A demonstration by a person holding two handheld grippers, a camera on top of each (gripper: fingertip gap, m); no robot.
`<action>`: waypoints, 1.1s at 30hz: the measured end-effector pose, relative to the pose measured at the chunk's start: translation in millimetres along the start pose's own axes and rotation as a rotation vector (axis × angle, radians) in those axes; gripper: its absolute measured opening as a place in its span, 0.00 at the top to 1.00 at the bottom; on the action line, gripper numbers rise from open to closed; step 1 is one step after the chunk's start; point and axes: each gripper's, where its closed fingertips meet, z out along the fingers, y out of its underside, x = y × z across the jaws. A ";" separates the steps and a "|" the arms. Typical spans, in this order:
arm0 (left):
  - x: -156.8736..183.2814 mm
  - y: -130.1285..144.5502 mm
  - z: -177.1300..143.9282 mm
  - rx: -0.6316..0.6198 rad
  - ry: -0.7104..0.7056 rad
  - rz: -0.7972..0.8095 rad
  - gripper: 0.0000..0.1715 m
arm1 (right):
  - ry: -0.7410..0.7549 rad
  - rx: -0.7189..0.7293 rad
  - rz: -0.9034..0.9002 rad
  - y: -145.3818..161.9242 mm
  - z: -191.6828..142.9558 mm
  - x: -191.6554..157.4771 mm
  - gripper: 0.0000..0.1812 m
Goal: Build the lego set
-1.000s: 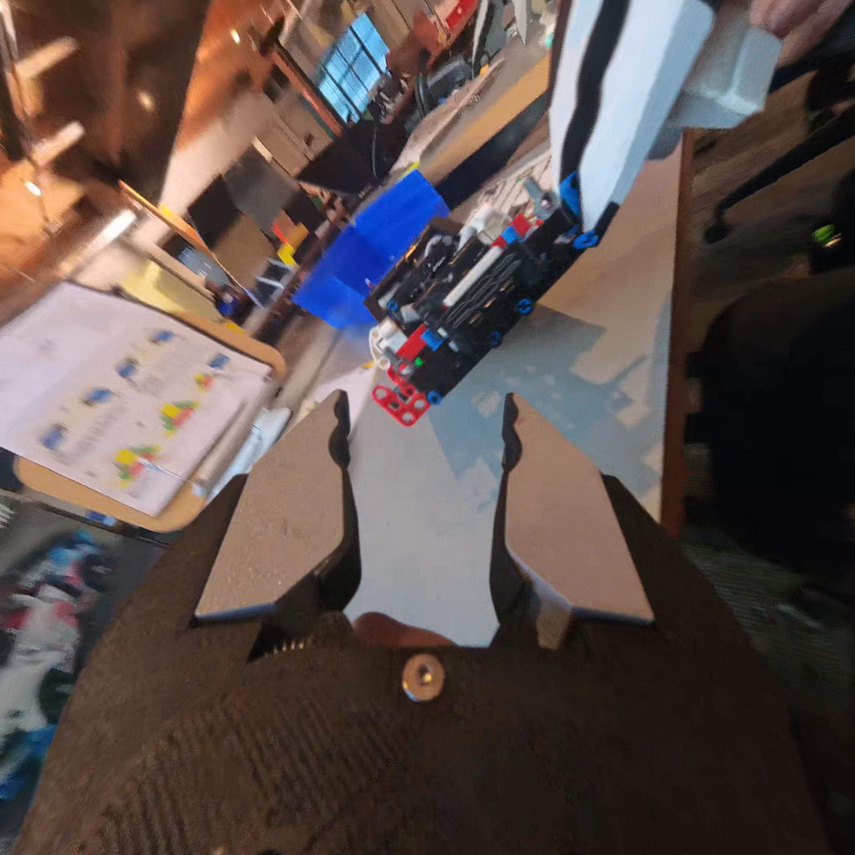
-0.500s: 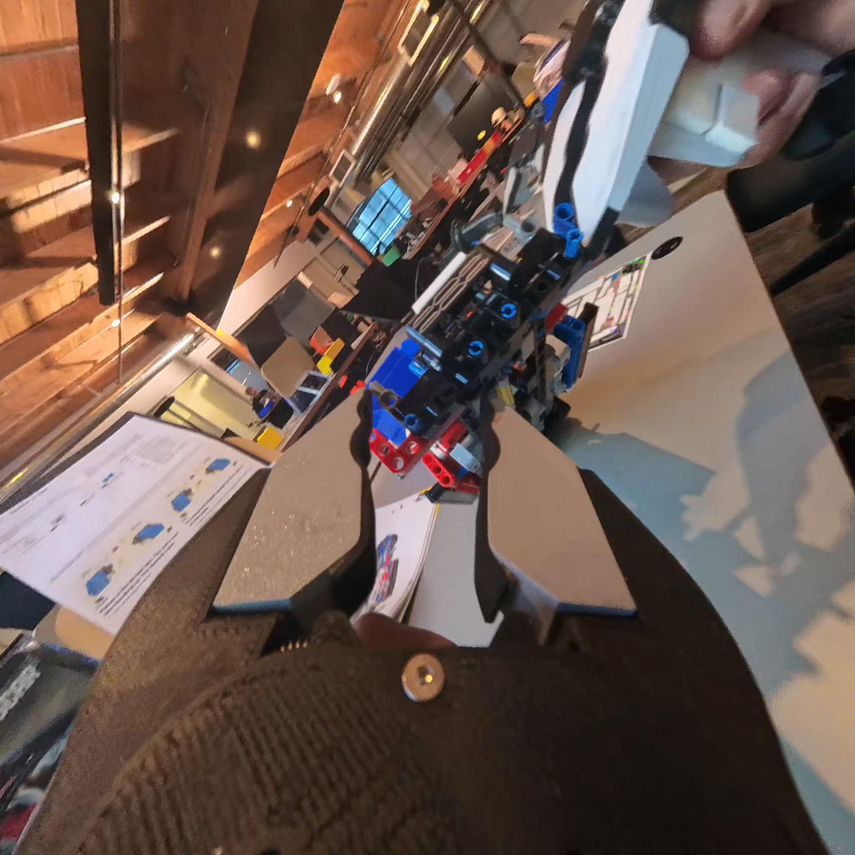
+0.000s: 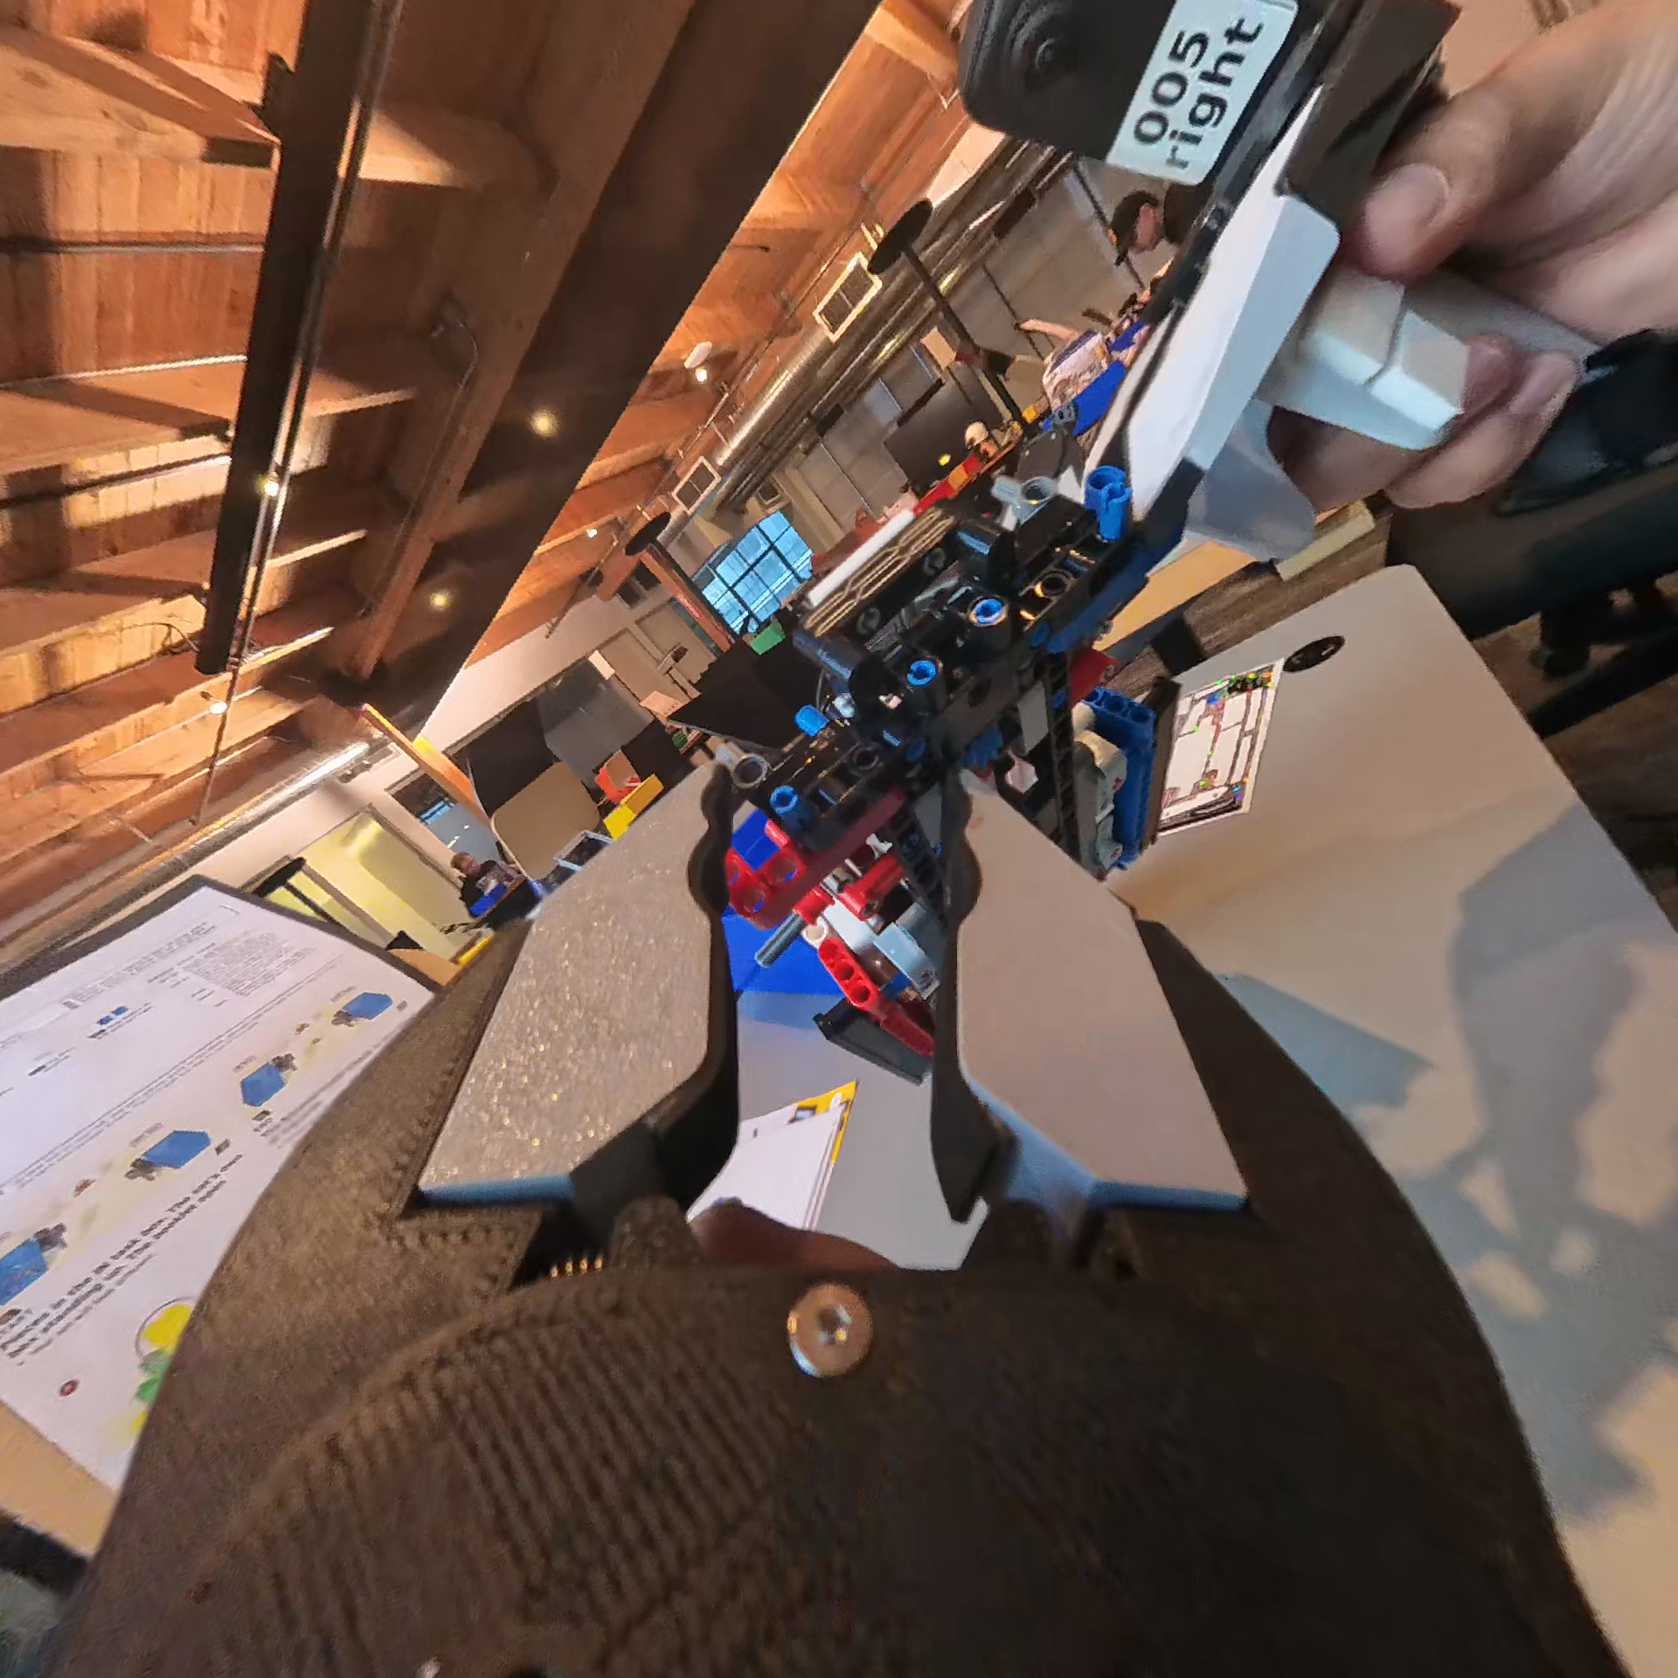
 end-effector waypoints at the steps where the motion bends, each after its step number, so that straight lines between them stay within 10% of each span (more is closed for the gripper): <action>1: 1.3 0.0 -0.7 0.000 -0.002 -0.001 0.75 | 0.001 -0.001 -0.002 1.1 -0.3 -0.4 0.92; 33: 17.6 16.1 -8.4 0.024 0.040 -0.128 0.77 | 0.039 -0.075 -0.019 24.0 -5.3 18.2 0.93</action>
